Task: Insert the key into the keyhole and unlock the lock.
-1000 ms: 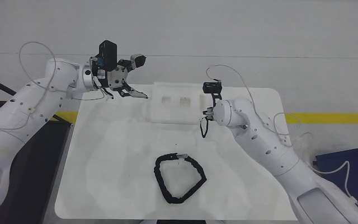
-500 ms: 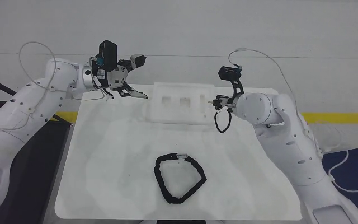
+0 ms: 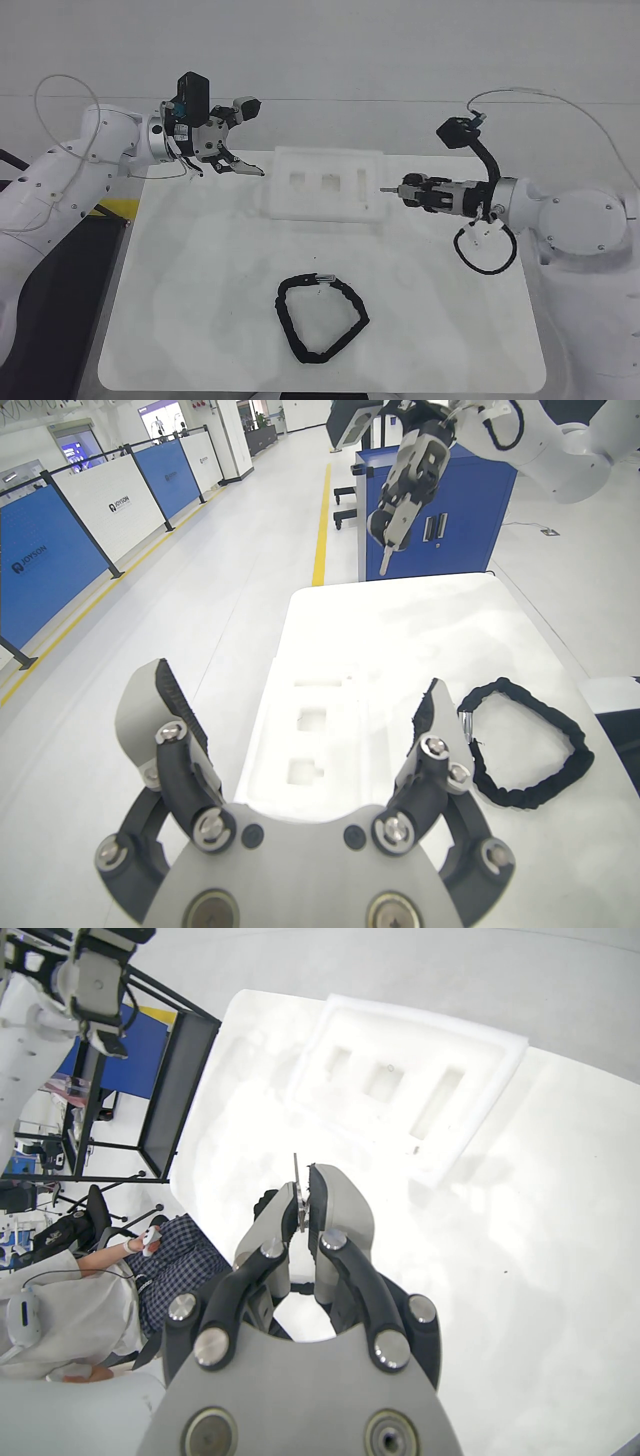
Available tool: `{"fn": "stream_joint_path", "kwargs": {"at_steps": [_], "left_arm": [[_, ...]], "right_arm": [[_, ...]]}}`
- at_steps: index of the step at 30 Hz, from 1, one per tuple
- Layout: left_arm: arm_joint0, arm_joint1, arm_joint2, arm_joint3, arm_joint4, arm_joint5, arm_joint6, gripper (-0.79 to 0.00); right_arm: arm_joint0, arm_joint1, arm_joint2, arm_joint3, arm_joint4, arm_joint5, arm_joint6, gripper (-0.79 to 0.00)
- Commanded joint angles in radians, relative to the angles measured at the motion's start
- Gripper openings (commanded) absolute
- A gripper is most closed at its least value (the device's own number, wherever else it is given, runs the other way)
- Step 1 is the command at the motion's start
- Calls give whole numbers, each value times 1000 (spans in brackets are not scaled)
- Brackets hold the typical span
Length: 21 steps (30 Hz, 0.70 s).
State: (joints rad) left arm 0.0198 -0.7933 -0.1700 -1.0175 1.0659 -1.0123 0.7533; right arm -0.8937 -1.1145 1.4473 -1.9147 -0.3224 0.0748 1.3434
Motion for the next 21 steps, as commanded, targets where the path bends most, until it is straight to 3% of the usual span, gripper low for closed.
{"fn": "stream_joint_path", "kwargs": {"at_steps": [1, 8, 13, 21], "left_arm": [[0, 0, 0, 0, 0, 0, 0, 0], [0, 0, 0, 0, 0, 0, 0, 0], [0, 0, 0, 0, 0, 0, 0, 0], [0, 0, 0, 0, 0, 0, 0, 0]], "right_arm": [[-29, 5, 56, -29, 68, -14, -21, -785], [-92, 24, 148, -85, 151, -108, -2, -785], [-116, 32, 183, -73, 230, -138, -21, -785], [-117, 34, 187, -69, 233, -140, -21, -785]]}}
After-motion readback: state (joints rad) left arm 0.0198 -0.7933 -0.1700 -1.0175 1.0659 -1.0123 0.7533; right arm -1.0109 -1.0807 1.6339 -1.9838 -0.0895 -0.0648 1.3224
